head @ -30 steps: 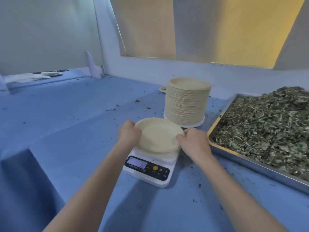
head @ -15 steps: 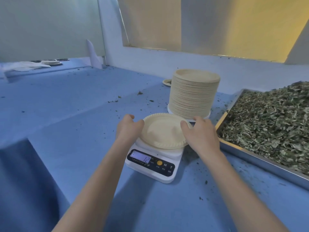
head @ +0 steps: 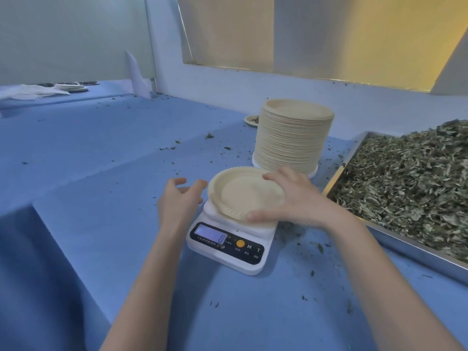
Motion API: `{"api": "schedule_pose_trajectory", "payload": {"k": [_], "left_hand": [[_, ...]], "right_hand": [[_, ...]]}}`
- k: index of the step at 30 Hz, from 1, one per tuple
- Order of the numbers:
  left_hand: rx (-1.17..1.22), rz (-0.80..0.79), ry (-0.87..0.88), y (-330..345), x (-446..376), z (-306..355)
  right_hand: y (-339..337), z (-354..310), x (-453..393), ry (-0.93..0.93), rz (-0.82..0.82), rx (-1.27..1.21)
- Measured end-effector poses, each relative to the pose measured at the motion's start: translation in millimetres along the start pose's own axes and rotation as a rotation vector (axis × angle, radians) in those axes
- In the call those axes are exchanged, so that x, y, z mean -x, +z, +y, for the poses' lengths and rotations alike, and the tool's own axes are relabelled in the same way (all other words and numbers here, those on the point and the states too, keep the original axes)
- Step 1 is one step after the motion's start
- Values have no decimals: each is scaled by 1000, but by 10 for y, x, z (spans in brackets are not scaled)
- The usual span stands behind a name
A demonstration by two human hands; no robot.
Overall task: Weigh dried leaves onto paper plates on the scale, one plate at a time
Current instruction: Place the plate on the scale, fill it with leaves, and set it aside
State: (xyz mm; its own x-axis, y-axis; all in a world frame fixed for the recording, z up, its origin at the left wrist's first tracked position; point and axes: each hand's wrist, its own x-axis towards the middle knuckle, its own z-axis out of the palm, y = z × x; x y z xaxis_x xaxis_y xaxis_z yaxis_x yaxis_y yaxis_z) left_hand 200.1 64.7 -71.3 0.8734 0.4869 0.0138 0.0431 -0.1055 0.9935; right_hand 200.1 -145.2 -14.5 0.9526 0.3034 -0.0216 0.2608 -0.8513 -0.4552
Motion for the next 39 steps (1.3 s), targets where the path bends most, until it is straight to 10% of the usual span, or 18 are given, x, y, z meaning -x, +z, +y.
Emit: {"api": "schedule_pose_trajectory", "payload": {"k": [6, 10, 14, 21, 26, 39], "left_hand": [[6, -21, -33, -13, 89, -14], [-199, 124, 316, 70, 183, 168], [-359, -55, 573, 412, 298, 585], [-396, -444, 611, 1441, 643, 905], [-619, -727, 485, 2187, 817, 858], [-862, -862, 354, 2634, 775, 717]], "right_hand": [[34, 23, -5, -39, -68, 148], [0, -25, 10, -58, -8, 99], [-177, -29, 64, -93, 97, -3], [-712, 580, 297, -120, 235, -53], [-948, 1457, 532, 296, 170, 110], [-724, 1821, 301, 209, -9, 90]]}}
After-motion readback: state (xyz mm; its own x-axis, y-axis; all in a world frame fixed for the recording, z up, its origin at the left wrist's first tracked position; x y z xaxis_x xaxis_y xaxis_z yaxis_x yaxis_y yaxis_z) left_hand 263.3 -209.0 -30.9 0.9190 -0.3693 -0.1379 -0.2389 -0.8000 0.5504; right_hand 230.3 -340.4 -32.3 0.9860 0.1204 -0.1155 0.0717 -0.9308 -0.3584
